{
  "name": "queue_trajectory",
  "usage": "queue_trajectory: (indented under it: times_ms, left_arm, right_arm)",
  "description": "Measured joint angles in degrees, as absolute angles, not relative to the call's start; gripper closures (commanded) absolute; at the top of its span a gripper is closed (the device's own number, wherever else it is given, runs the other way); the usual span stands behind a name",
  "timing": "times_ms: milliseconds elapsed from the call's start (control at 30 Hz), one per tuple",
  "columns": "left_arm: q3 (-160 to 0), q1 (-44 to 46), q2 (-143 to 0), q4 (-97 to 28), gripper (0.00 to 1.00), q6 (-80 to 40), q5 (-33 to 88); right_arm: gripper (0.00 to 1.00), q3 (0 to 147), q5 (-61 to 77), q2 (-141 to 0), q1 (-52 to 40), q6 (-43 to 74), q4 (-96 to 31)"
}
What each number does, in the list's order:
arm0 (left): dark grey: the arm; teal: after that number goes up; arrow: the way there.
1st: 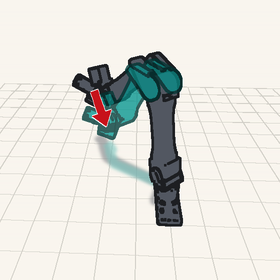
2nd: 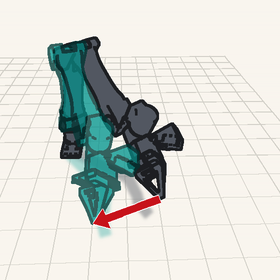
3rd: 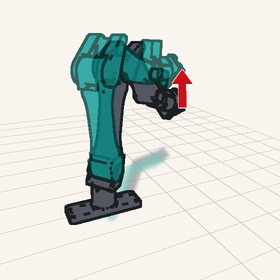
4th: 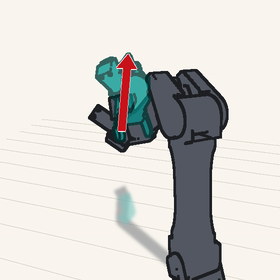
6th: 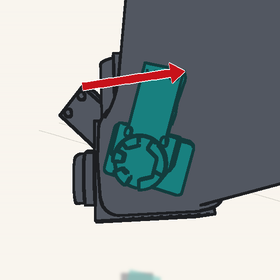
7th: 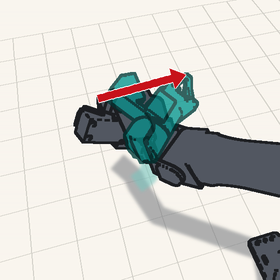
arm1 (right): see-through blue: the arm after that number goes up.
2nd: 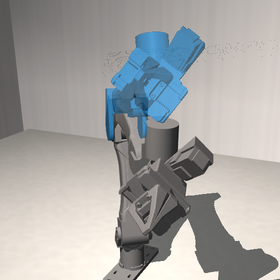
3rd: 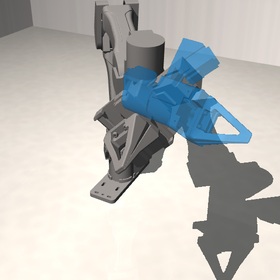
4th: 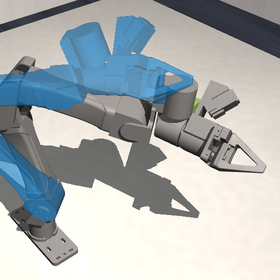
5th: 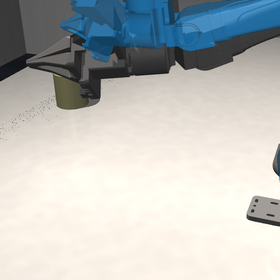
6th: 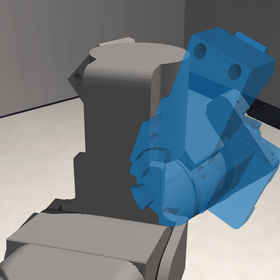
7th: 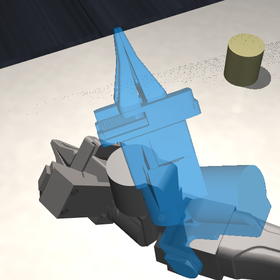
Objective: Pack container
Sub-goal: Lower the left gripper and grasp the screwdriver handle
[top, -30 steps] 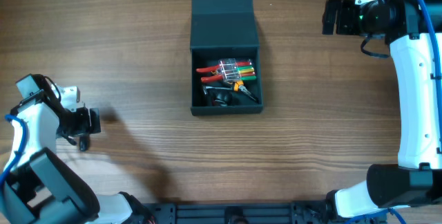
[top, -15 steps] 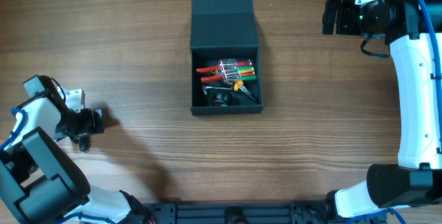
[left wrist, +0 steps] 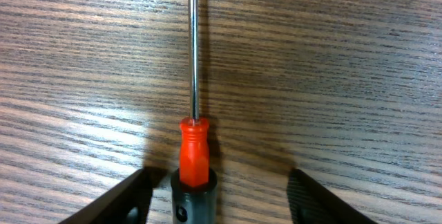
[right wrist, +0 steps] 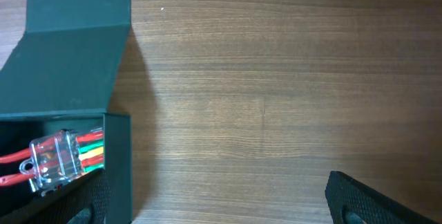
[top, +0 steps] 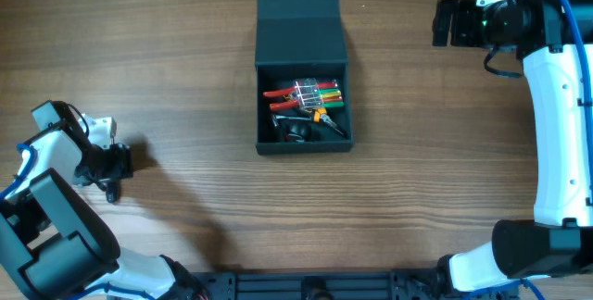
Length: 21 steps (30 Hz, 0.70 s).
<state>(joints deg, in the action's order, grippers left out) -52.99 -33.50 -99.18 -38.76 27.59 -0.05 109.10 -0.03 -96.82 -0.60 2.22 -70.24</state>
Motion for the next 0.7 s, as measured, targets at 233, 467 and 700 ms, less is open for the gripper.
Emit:
queue_trajectory:
  times_ms: [233,467,700]
  left_arm:
    - [-53.0,-33.5,-99.2,-38.8,0.47,27.6,0.1]
    - [-53.0,-33.5,-99.2,-38.9,0.61,27.6,0.5]
    - [-53.0,-33.5,-99.2,-38.9,0.69,27.6,0.5]
  right_arm:
    - [0.0,109.1,0.0,-96.8,-0.6,2.2,-70.2]
    - [0.0,109.1,-0.1,-96.8,-0.6,2.2,-70.2]
    - [0.0,109.1,-0.1,-96.8,-0.6,2.2,-70.3]
